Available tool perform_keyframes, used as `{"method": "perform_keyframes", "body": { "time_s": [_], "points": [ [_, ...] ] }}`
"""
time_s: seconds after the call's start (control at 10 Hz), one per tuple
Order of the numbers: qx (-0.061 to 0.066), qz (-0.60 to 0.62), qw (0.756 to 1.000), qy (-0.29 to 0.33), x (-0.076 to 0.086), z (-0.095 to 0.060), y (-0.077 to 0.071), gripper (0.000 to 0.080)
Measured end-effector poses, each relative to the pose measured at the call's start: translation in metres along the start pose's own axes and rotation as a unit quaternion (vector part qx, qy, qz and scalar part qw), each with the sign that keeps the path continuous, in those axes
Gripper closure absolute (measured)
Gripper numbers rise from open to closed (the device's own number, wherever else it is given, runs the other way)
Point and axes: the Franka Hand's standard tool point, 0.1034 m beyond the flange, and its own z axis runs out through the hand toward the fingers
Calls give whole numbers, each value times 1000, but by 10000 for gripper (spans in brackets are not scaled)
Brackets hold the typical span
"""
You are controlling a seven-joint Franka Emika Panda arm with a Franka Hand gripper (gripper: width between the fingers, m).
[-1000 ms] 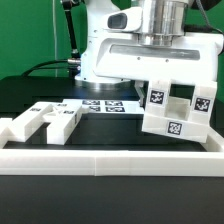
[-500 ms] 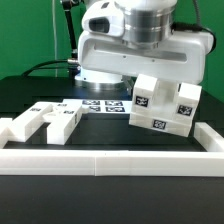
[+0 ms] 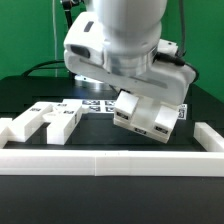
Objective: Assemble chair
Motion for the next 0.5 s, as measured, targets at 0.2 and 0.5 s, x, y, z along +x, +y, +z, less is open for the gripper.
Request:
{"method": "perform_keyframes", "body": {
  "time_s": [0.2,0.5],
  "points": [
    [6,15,998,-66,2,3,10,765],
    [12,37,984,-173,13,19,24,765]
  ]
}}
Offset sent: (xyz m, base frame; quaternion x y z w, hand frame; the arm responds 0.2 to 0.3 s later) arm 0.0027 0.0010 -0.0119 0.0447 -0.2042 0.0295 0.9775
